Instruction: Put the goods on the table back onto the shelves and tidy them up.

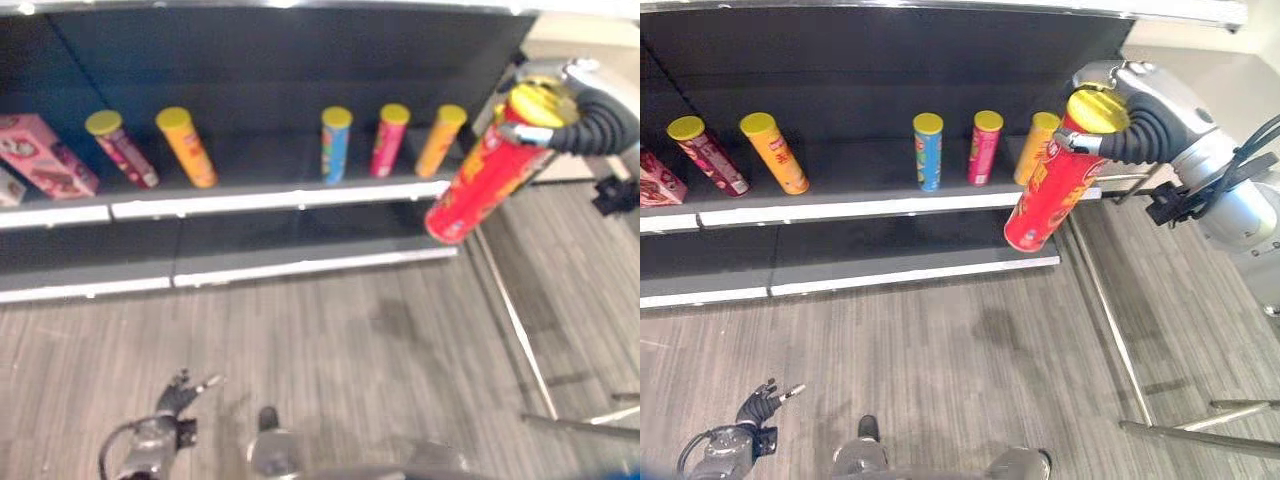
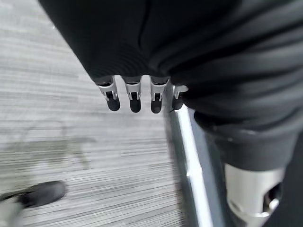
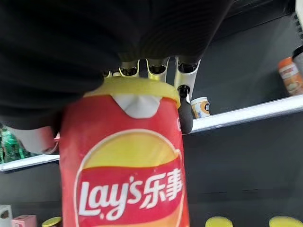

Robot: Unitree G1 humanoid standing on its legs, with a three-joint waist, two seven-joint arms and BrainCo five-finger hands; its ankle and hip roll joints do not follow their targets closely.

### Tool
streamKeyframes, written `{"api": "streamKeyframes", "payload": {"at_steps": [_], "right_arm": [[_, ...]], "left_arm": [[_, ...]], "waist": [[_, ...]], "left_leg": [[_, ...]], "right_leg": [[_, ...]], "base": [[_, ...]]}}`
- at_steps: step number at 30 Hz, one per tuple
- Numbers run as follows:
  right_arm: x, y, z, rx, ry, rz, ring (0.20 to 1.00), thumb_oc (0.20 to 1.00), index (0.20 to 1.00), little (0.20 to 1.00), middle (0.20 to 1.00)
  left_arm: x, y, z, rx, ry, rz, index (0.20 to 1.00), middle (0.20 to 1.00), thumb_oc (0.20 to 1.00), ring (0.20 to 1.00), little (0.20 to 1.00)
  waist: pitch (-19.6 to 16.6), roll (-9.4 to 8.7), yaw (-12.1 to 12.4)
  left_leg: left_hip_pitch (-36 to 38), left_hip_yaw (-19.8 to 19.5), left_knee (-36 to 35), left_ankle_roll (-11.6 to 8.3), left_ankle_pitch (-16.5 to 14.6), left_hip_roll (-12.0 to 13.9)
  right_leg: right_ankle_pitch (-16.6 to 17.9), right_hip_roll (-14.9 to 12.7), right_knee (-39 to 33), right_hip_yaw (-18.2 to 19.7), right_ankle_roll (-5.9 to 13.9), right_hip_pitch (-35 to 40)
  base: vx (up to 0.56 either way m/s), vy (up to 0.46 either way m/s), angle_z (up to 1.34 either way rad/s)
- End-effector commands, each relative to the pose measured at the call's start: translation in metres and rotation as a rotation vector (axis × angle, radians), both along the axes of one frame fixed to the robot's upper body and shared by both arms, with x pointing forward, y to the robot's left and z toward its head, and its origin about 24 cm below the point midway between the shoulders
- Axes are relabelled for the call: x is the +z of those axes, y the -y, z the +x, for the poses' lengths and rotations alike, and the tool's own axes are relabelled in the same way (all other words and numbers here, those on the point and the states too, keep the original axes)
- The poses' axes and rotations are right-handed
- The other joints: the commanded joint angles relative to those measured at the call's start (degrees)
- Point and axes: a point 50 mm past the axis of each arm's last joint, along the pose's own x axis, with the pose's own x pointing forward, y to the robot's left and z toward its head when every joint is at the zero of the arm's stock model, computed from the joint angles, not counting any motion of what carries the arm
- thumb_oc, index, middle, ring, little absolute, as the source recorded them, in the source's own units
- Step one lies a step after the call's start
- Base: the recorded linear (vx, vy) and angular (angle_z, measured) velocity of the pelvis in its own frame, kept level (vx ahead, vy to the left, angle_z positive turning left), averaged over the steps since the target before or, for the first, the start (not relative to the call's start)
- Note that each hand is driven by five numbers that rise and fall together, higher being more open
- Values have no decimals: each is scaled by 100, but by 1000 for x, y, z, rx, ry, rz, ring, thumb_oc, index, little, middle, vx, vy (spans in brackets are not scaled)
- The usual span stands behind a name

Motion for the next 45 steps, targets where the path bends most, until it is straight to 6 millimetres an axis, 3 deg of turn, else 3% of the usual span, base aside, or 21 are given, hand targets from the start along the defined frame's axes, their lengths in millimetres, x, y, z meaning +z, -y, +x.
{"api": "streamKeyframes", "payload": {"at_steps": [1, 6, 8, 12, 13, 14, 15, 17, 19, 20, 23, 24, 25, 27, 28, 31, 32, 34, 36, 39, 45], "right_arm": [[41, -1, -15, 50, 180, 112, 200, 200, 200, 200, 200], [30, -1, -20, 55, 165, 104, 200, 200, 200, 200, 200], [18, -5, -17, 65, 117, 81, 200, 200, 200, 200, 200], [4, -20, -12, 117, 48, 50, 200, 200, 200, 200, 200], [4, -21, -12, 118, 47, 50, 200, 200, 200, 200, 200], [-3, -24, -6, 133, 10, 59, 200, 200, 200, 200, 200], [-3, -25, -5, 134, 9, 59, 200, 200, 200, 200, 200], [-13, -22, 3, 119, -26, 89, 200, 200, 200, 200, 200], [-25, -17, 6, 95, -54, 114, 200, 200, 200, 200, 200], [-34, -18, 8, 84, -75, 103, 200, 200, 200, 200, 200], [-40, -13, 10, 46, -82, 104, 200, 200, 200, 200, 200], [-45, -20, 15, 54, -84, 109, 200, 200, 200, 200, 200], [-45, -20, 15, 55, -84, 109, 200, 200, 200, 200, 200], [-49, -22, 18, 53, -85, 115, 200, 200, 200, 200, 200], [-49, -22, 18, 53, -85, 115, 200, 200, 200, 200, 200], [-43, -16, 20, 22, -57, 141, 200, 200, 200, 200, 200], [-43, -16, 20, 23, -57, 141, 200, 200, 200, 200, 200], [-41, -20, 21, 45, -54, 153, 200, 200, 200, 200, 200], [-38, -24, 23, 59, -50, 162, 200, 200, 200, 200, 200], [-41, -23, 28, 45, -65, 164, 200, 200, 200, 200, 200], [-47, -23, 32, 11, -37, 168, 200, 200, 200, 200, 200]], "left_arm": [[1, -1, -2, -15, -1, 28, 1000, 1000, 1000, 1000, 1000], [-5, 18, -3, -24, 28, -26, 1000, 1000, 1000, 1000, 1000], [-8, 26, -7, -23, 27, -71, 1000, 1000, 1000, 1000, 1000], [-6, 21, -7, -24, 22, -60, 1000, 1000, 1000, 1000, 1000], [-6, 20, -7, -23, 22, -61, 1000, 1000, 1000, 1000, 1000], [-6, 17, -10, -26, 7, -44, 1000, 1000, 1000, 1000, 1000], [-7, 17, -11, -25, 6, -44, 1000, 1000, 1000, 1000, 1000], [-7, 16, -12, -34, -2, -36, 1000, 1000, 1000, 1000, 1000], [-8, 17, -17, -55, -21, -27, 1000, 1000, 1000, 1000, 1000], [-13, 19, -27, -77, -61, -34, 1000, 1000, 1000, 1000, 1000], [-15, 22, -27, -121, -84, -26, 1000, 1000, 1000, 1000, 1000], [-11, 18, -23, -178, -96, 18, 1000, 1000, 1000, 1000, 1000], [-11, 18, -23, -177, -96, 18, 1000, 1000, 1000, 1000, 1000], [-3, 10, -16, -172, -61, 30, 1000, 1000, 1000, 1000, 1000], [-3, 10, -16, -172, -60, 30, 1000, 1000, 1000, 1000, 1000], [0, 9, -8, -177, -50, 43, 1000, 1000, 1000, 1000, 1000], [0, 9, -8, -176, -49, 43, 1000, 1000, 1000, 1000, 1000], [-2, 10, -8, -173, -51, 38, 1000, 1000, 1000, 1000, 1000], [-3, 15, -5, -170, -42, 22, 1000, 1000, 1000, 1000, 1000], [-6, 31, -3, -206, -31, -8, 1000, 1000, 1000, 1000, 1000], [-12, 46, -8, -215, -36, -47, 1000, 1000, 1000, 1000, 1000]], "waist": [[146, -394, -143], [208, -550, 8], [296, -595, 31], [314, -581, 35], [309, -577, 22], [239, -547, 53], [218, -535, 34], [146, -432, 38], [61, -296, 35], [-108, -110, 84], [-135, -77, 95], [-57, -60, 141], [-69, -69, 144], [-8, 17, 137], [-20, 12, 141], [118, 195, -61], [114, 203, -63], [186, 255, -141], [288, 266, -200], [279, 192, -161], [285, 282, -100]], "left_leg": [[567, -53, -530, -205, -83, -541], [478, -323, -292, -21, -342, -904], [183, -340, 545, -131, -616, -972], [-73, -248, 612, -389, -356, -226], [-65, -251, 598, -397, -353, -220], [-166, -433, 221, -557, 68, 389], [-157, -442, 174, -573, 91, 404], [-356, -462, -159, -766, 638, 912], [-538, -285, -206, -919, 965, 1148], [-381, -100, -355, -952, 768, 1077], [-242, 164, -400, -946, 582, 732], [-148, 340, -343, -756, 418, 420], [-166, 351, -343, -745, 425, 408], [16, 536, -474, -423, 274, 38], [0, 541, -480, -416, 287, 30], [91, 503, -536, -238, 76, -242], [76, 502, -536, -240, 88, -232], [177, 441, -536, -192, -5, -347], [256, 326, -536, -154, -63, -472], [305, 200, -536, -129, -131, -637], [245, 188, -536, -170, -91, -589]], "right_leg": [[-750, 1162, -183, 206, -51, -13], [-703, 1257, -552, 192, -201, 273], [-687, 1134, -718, 92, -267, 515], [-761, 838, -777, -24, -181, 588], [-770, 845, -773, -29, -184, 591], [-863, 591, -800, -12, -39, 561], [-880, 609, -791, -27, -45, 554], [-986, 370, -755, -48, 100, 589], [-1057, 127, -769, -170, 267, 843], [-1069, -21, -765, -226, 395, 1148], [-668, -443, -613, -271, 519, 1267], [3, -800, -317, -230, 514, 1126], [21, -812, -324, -216, 517, 1100], [416, -1011, 200, -312, 361, 798], [429, -1017, 195, -305, 359, 776], [-347, -180, 551, 180, 172, 278], [-335, -169, 543, 178, 164, 267], [-619, 259, 335, 190, 61, 8], [-581, 574, 45, 251, 38, -278], [-495, 683, -503, 215, 31, -58], [-472, 702, -775, -90, 18, 173]], "base": [[161, 192, 3], [30, 77, 77], [79, 143, 60], [61, 230, 58], [135, 369, 25], [107, 253, 6], [174, 406, -3], [246, 379, 12], [491, 573, 22], [664, 715, 8], [366, 454, -8], [266, 451, -2], [248, 480, -37], [189, 393, -45], [178, 453, -8], [106, 280, 10], [85, 109, 8], [99, 60, 9], [115, 17, 14], [115, -27, 38], [65, -75, 18]]}}
